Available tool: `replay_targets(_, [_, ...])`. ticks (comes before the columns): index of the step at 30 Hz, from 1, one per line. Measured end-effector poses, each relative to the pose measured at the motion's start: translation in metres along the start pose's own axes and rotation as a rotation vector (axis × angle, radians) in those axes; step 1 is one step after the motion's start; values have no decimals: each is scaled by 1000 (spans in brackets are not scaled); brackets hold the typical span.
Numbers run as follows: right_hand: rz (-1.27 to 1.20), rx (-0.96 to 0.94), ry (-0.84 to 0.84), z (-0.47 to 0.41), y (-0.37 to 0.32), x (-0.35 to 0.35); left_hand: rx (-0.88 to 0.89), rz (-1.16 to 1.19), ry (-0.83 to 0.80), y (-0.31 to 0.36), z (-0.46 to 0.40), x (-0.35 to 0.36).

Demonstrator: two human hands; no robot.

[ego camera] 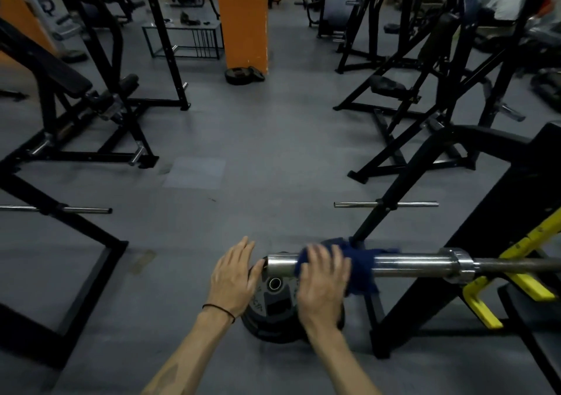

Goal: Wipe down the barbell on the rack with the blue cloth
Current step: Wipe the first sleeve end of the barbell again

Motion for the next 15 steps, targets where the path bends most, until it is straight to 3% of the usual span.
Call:
replay_targets(2, [-93, -291, -105, 18, -27, 10, -3, -10, 14, -5, 4, -2])
replay_targets(4, [-109, -402, -94, 2, -3, 5, -17, 2, 16, -9, 5, -7])
replay_targets(7, [-17, -108, 47, -17, 42, -10, -12, -13, 48, -13, 10, -13])
replay_targets(9, [6, 90, 51, -6, 19, -3, -2, -27, 53, -14, 16, -13])
replay_targets(10, [-22, 71, 15, 3, -5, 4, 4, -26, 52, -14, 16, -12])
replay_targets(13, [-183, -336, -137, 21, -24, 12, 37, -14, 49, -10, 12, -12])
replay_targets(15, [-172, -422, -82, 2, 12, 2, 55, 7, 70, -8, 10, -13])
Point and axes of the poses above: each hand's wrist, its own z-axis away from the middle knuckle, its own x-axis out of the palm, y = z × x, the point moved 2 cm from there along -z, towards the middle knuckle, and after that the axes turned 15 degrees about y, right-handed, at the moved point
